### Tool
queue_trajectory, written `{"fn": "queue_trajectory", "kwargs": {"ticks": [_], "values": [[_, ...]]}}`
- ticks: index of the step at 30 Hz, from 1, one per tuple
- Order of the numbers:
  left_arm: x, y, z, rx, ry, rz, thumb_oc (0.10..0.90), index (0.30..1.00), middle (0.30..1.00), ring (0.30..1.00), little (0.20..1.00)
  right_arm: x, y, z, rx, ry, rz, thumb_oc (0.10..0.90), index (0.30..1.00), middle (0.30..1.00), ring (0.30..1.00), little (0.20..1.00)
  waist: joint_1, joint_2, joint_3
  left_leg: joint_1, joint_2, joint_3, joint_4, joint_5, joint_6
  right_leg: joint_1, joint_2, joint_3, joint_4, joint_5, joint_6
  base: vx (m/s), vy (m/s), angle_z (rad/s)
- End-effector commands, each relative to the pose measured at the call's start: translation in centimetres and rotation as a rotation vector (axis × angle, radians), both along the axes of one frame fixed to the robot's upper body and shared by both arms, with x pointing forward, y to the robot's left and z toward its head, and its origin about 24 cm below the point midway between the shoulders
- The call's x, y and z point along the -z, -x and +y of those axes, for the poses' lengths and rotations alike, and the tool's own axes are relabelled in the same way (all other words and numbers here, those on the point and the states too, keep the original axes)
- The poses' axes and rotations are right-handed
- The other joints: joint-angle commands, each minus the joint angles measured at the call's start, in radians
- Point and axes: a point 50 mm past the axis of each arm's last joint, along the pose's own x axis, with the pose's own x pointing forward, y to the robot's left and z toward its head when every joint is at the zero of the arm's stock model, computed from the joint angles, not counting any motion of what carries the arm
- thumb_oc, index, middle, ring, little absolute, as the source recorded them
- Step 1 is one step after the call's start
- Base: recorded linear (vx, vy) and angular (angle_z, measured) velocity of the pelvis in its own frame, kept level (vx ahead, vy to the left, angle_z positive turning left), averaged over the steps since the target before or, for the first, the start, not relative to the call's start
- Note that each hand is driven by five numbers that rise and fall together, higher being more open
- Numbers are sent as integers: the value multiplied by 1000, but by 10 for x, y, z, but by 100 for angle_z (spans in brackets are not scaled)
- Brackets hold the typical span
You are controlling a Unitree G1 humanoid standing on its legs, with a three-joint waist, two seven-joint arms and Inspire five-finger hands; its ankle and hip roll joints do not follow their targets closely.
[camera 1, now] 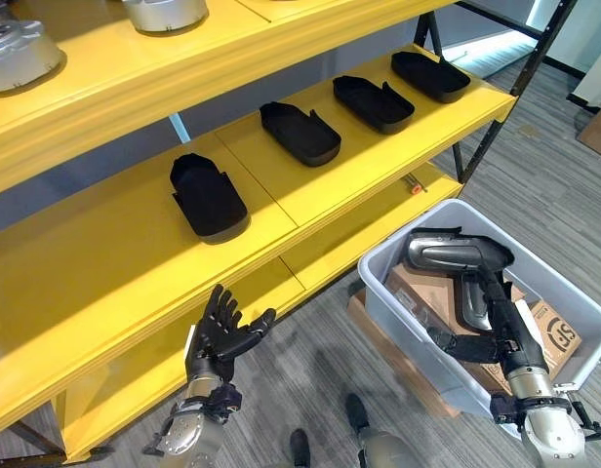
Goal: Move parts from the plastic box to the shelf.
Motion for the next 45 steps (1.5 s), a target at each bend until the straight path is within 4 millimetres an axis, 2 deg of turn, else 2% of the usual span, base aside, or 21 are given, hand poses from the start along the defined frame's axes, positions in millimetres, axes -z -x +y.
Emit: {"fn": "queue_trajectory", "kwargs": {"ticks": [1, 3, 4, 5, 6, 7, 8, 9, 10, 13, 16, 29, 33, 36, 37, 38, 39, 40, 42, 43, 45], "values": [[-52, -15, 20, 8, -175, -251, 900, 1000, 1000, 1000, 1000, -38, -18, 12, -50, -7, -227, 900, 1000, 1000, 1000, 1000, -3, -23, -14, -60, 14, 3, 9, -32, 18, -51, -55, -6, 207, -139, 127, -68, 146, -23], [-54, -15, 23, 7, -210, -252, 900, 1000, 1000, 1000, 1000, -38, -20, 15, -70, -5, -226, 900, 1000, 1000, 1000, 1000, -2, -29, 8, -42, 12, 40, 1, -41, 20, -93, -53, -39, 243, -94, 142, -51, 141, -67], [-54, -14, 24, 3, -218, -250, 900, 1000, 1000, 1000, 1000, -37, -20, 17, -74, -6, -223, 900, 1000, 1000, 1000, 1000, 7, -30, 17, -32, 14, 56, 1, -48, 20, -104, -60, -86, 247, -85, 140, -6, 89, -94], [-55, -14, 27, -13, -230, -250, 900, 1000, 1000, 1000, 1000, -37, -22, 20, -84, -10, -226, 900, 1000, 1000, 1000, 1000, 33, -32, 29, -22, 17, 83, 5, -60, 20, -122, -92, -209, 246, -65, 124, 6, 53, -132], [-55, -14, 27, -13, -230, -250, 900, 1000, 1000, 1000, 1000, -37, -22, 20, -84, -10, -226, 900, 1000, 1000, 1000, 1000, 33, -32, 28, -22, 17, 83, 5, -60, 19, -123, -92, -209, 246, -64, 124, 5, 89, -150], [-54, -11, 32, -26, -244, -239, 900, 1000, 1000, 1000, 1000, -36, -23, 22, -90, -10, -221, 900, 1000, 1000, 1000, 1000, 61, -25, 38, -2, 26, 123, 7, -76, 18, -118, -179, -437, 255, -67, 102, 90, 93, -127], [-53, -8, 33, -36, -237, -231, 900, 1000, 1000, 1000, 1000, -34, -23, 23, -95, -7, -213, 900, 1000, 1000, 1000, 1000, 72, -19, 35, 24, 33, 141, -3, -100, 13, -93, -210, -534, 252, -84, 113, 90, 94, -95], [-53, -8, 33, -36, -237, -231, 900, 1000, 1000, 1000, 1000, -34, -23, 23, -96, -6, -213, 900, 1000, 1000, 1000, 1000, 71, -19, 36, 25, 33, 140, -3, -100, 13, -92, -210, -535, 252, -84, 113, 120, 27, -129], [-51, -4, 33, -49, -220, -220, 900, 1000, 1000, 1000, 1000, -33, -24, 23, -101, 5, -203, 900, 1000, 1000, 1000, 1000, 85, -22, 31, 45, 41, 190, -1, -116, 12, -84, -249, -625, 244, -58, 118, 78, -37, -122], [-49, -4, 29, -46, -184, -219, 900, 1000, 1000, 1000, 1000, -32, -22, 18, -85, 23, -187, 900, 1000, 1000, 1000, 1000, 70, -36, 17, 58, 44, 202, 15, -134, 1, -45, -204, -575, 146, -56, 114, 127, -119, -64], [-48, -3, 25, -40, -166, -221, 900, 1000, 1000, 1000, 1000, -35, -17, 14, -68, 29, -198, 900, 1000, 1000, 1000, 1000, 60, -35, -7, 64, 65, 207, 35, -144, -16, -10, -160, -528, 89, -61, 101, 161, -128, 0], [-44, -2, 18, -31, -121, -213, 900, 1000, 1000, 1000, 1000, -39, -10, 6, -49, 22, -208, 900, 1000, 1000, 1000, 1000, 22, 15, -65, 77, 155, 239, 73, -126, -87, 52, -78, -484, 26, -131, 51, 121, -112, -16], [-45, -6, 17, -21, -129, -221, 900, 1000, 1000, 1000, 1000, -40, -8, 4, -40, 22, -214, 900, 1000, 1000, 1000, 1000, 8, 24, -54, 56, 202, 241, 149, -99, -120, 59, -52, -473, 43, -165, 22, 89, -134, 2], [-46, -7, 17, -17, -128, -224, 900, 1000, 1000, 1000, 1000, -40, -5, 3, -41, 21, -212, 900, 1000, 1000, 1000, 1000, 2, 27, -39, 15, 254, 235, 308, -33, -144, 82, -19, -457, 48, -197, -15, 103, -180, 0], [-46, -7, 17, -17, -128, -225, 900, 1000, 1000, 1000, 1000, -40, -5, 3, -41, 21, -212, 900, 1000, 1000, 1000, 1000, 2, 28, -39, 8, 259, 231, 318, -36, -147, 81, -15, -458, 48, -198, -17, 92, -192, -3], [-45, -6, 17, -18, -123, -220, 900, 1000, 1000, 1000, 1000, -39, -5, 4, -42, 17, -212, 900, 1000, 1000, 1000, 1000, 7, 23, -27, -21, 281, 214, 418, 20, -150, 97, 1, -446, 46, -208, -37, 51, -130, -17], [-45, -6, 17, -18, -124, -221, 900, 1000, 1000, 1000, 1000, -39, -5, 4, -42, 17, -212, 900, 1000, 1000, 1000, 1000, 6, 25, -26, -27, 288, 209, 430, 18, -155, 97, 6, -447, 45, -209, -41, 71, -253, -25], [-46, -6, 16, -15, -120, -226, 900, 1000, 1000, 1000, 1000, -42, -5, 4, -48, 32, -221, 900, 1000, 1000, 1000, 1000, 25, 10, 10, -131, 268, 119, 638, 48, -138, 115, 19, -420, 46, -222, -73, 16, -182, -29], [-47, -7, 15, -20, -107, -232, 900, 1000, 1000, 1000, 1000, -44, -6, 4, -55, 44, -227, 900, 1000, 1000, 1000, 1000, 37, -6, 41, -216, 240, 64, 734, 60, -124, 124, 18, -399, 48, -238, -84, 41, -107, -49], [-47, -7, 14, -21, -94, -232, 900, 1000, 1000, 1000, 1000, -44, -7, 3, -48, 51, -225, 900, 1000, 1000, 1000, 1000, 47, -22, 50, -294, 239, 38, 667, 25, -103, 132, -8, -390, 49, -240, -70, 28, 45, -66], [-47, -8, 14, -18, -87, -233, 900, 1000, 1000, 1000, 1000, -44, -8, 2, -42, 54, -228, 900, 1000, 1000, 1000, 1000, 54, -31, 52, -315, 249, 12, 478, 51, -92, 130, -33, -381, 47, -227, -51, 61, 123, -49]]}}
